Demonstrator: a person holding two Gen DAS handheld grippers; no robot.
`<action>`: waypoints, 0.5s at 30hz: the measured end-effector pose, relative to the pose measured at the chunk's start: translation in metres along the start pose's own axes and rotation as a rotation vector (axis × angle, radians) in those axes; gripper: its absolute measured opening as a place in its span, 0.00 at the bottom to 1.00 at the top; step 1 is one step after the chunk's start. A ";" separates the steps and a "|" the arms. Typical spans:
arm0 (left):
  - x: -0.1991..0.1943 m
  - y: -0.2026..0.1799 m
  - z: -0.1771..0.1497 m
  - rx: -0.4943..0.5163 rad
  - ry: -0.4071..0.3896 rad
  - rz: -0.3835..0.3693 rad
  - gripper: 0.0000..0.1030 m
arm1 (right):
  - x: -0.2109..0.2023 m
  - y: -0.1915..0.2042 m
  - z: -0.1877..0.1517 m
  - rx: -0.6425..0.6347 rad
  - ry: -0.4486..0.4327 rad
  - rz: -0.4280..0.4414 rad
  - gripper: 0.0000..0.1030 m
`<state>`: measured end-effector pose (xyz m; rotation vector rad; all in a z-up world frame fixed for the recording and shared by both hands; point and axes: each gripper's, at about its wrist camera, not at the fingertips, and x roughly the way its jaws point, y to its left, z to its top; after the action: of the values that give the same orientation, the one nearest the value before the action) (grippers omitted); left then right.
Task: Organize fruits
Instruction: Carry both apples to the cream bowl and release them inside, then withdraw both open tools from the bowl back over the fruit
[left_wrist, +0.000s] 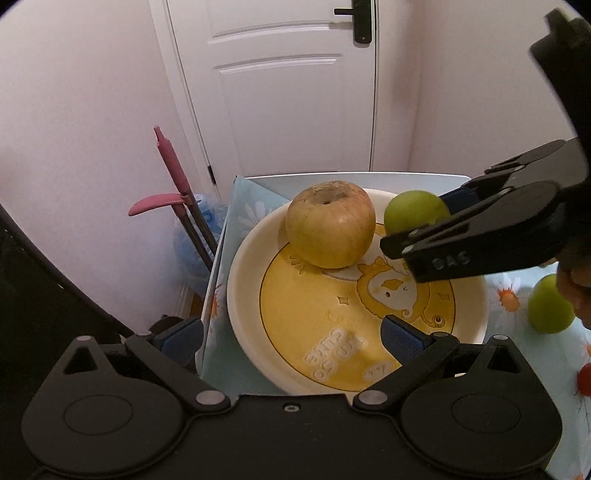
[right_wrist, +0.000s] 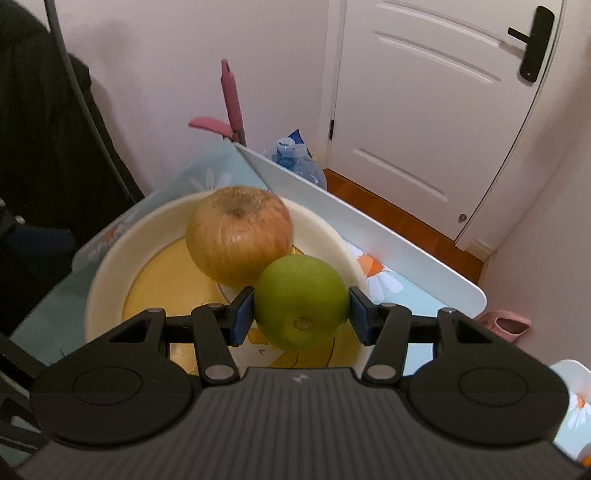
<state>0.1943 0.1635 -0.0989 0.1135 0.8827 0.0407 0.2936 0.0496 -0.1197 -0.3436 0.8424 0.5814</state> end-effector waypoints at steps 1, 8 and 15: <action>0.000 0.000 -0.001 0.000 0.000 -0.001 1.00 | 0.002 0.001 -0.001 -0.007 0.001 0.002 0.66; -0.001 0.002 -0.003 -0.009 0.007 -0.022 1.00 | -0.008 0.007 -0.004 -0.051 -0.063 -0.027 1.00; -0.016 -0.002 -0.004 0.007 -0.024 -0.041 1.00 | -0.035 0.000 -0.008 0.034 -0.078 -0.033 1.00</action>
<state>0.1806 0.1603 -0.0893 0.1024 0.8614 -0.0021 0.2700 0.0336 -0.0974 -0.3012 0.7693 0.5455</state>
